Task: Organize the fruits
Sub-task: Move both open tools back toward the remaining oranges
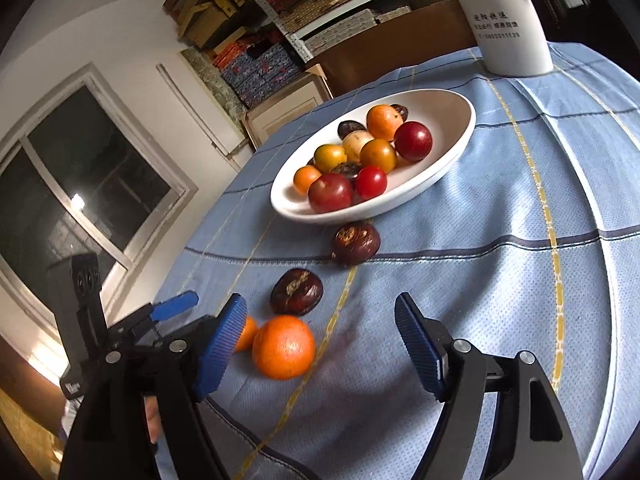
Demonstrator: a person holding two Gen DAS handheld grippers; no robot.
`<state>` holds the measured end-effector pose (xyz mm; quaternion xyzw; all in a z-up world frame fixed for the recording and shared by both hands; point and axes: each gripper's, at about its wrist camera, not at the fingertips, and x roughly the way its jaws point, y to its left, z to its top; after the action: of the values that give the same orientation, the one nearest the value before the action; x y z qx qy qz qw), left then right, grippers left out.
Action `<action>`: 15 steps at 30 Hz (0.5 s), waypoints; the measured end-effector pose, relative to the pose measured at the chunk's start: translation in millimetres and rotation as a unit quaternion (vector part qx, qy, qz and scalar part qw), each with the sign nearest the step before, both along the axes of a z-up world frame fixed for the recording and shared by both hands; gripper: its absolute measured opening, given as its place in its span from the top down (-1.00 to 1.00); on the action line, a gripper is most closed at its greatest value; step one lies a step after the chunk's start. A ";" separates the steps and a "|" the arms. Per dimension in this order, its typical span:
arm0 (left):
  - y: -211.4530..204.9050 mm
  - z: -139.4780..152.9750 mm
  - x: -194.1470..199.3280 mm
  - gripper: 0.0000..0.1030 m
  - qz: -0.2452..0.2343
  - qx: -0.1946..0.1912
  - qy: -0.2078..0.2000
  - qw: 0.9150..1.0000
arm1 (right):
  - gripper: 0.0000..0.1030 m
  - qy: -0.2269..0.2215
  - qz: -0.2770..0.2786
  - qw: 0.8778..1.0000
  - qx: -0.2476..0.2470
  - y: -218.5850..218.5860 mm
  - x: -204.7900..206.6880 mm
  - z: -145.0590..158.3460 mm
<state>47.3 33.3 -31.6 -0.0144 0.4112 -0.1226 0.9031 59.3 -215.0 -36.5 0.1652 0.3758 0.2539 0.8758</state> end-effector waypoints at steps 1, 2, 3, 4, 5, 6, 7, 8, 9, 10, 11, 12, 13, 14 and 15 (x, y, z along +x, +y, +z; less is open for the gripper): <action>0.9 -2.3 0.8 -0.90 0.005 0.005 0.009 1.000 | -0.50 -0.004 0.008 1.000 -0.012 5.3 -1.5 0.9; 1.2 -4.1 1.5 -0.90 0.009 0.008 0.015 1.000 | -0.50 -0.008 0.018 1.000 -0.013 9.0 -2.7 1.9; 1.0 -5.4 1.3 -0.90 0.011 0.011 0.018 1.000 | -0.50 -0.010 0.021 1.000 -0.013 9.8 -3.5 2.4; -0.1 -6.0 0.5 -0.90 0.009 0.012 0.019 1.000 | -0.50 -0.009 0.021 1.000 -0.013 9.4 -3.7 2.5; -1.3 -6.5 -0.3 -0.90 0.006 0.015 0.020 1.000 | -0.50 -0.007 0.021 1.000 -0.011 8.7 -3.1 1.8; -3.7 -7.3 -0.7 -0.91 0.002 0.019 0.021 1.000 | -0.50 -0.003 0.022 1.000 -0.009 8.0 -2.0 0.8; -5.9 -8.2 -1.0 -0.91 -0.002 0.022 0.023 0.999 | -0.50 0.000 0.025 1.000 -0.008 8.4 -1.4 0.0; -8.3 -9.2 -1.0 -0.91 -0.007 0.024 0.027 0.999 | -0.50 0.001 0.029 1.000 -0.008 9.7 -1.5 0.3; -11.6 -11.1 -0.9 -0.91 -0.013 0.027 0.031 0.999 | -0.50 0.000 0.033 0.999 -0.009 11.1 -1.9 0.4; -13.6 -12.0 -0.7 -0.91 -0.017 0.029 0.034 0.999 | -0.50 -0.002 0.036 0.999 -0.011 12.6 -2.4 0.9; -15.2 -12.8 -1.1 -0.91 -0.018 0.031 0.036 0.999 | -0.50 -0.002 0.037 0.999 -0.011 12.7 -2.6 1.0; -16.3 -12.8 -1.4 -0.91 -0.018 0.033 0.036 0.999 | -0.50 -0.001 0.036 0.999 -0.011 12.6 -2.5 0.7; -17.0 -12.6 -1.6 -0.91 -0.018 0.035 0.035 0.999 | -0.50 0.002 0.035 0.999 -0.011 12.2 -2.3 -0.5; -17.7 -12.3 -2.1 -0.90 -0.019 0.036 0.035 0.999 | -0.50 0.005 0.034 0.999 -0.011 11.7 -1.8 -1.2; -18.6 -12.1 -2.5 -0.89 -0.021 0.037 0.034 0.999 | -0.50 0.007 0.033 0.999 -0.011 11.7 -1.3 -1.6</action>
<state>44.8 14.7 -43.7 0.0233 0.4460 -0.1260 0.8858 58.0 -203.4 -38.1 0.1453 0.3902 0.2773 0.8659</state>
